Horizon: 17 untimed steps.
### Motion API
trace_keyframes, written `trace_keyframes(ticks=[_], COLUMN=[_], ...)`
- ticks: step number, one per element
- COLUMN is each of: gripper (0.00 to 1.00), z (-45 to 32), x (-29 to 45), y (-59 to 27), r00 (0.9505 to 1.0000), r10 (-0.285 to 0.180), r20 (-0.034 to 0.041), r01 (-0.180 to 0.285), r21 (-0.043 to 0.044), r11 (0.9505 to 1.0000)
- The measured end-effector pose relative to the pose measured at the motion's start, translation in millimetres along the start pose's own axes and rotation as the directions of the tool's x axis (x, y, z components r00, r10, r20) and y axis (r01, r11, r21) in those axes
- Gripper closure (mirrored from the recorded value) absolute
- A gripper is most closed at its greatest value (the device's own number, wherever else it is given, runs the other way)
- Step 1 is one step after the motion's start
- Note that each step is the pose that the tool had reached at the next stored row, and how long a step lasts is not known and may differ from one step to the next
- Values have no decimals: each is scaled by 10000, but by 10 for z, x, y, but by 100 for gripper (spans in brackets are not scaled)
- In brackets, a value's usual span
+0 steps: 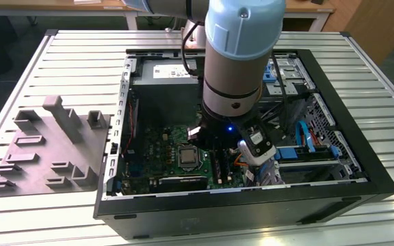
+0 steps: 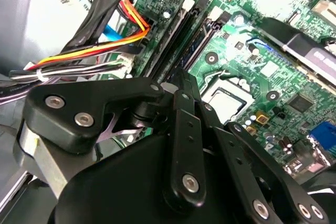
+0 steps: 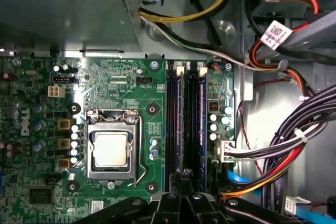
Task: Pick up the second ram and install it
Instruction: 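Press down the second ram until it locks into place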
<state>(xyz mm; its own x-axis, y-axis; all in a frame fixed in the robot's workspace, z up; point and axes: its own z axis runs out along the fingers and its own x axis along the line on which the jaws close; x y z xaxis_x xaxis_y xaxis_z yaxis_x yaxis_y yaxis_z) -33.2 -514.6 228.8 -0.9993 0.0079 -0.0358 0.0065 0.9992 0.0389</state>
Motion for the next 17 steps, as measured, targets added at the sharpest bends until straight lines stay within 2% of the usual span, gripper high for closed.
trace_keyframes(ticks=[3,11,17], gripper=[90,90,90], z=[2,67,76], x=[0,2,2], y=[-28,-35,-35], r00=[10000,10000,10000], r10=[6,7,7], r20=[-5,-6,-5], r01=[-6,-7,-7], r21=[3,4,1], r11=[10000,10000,10000])
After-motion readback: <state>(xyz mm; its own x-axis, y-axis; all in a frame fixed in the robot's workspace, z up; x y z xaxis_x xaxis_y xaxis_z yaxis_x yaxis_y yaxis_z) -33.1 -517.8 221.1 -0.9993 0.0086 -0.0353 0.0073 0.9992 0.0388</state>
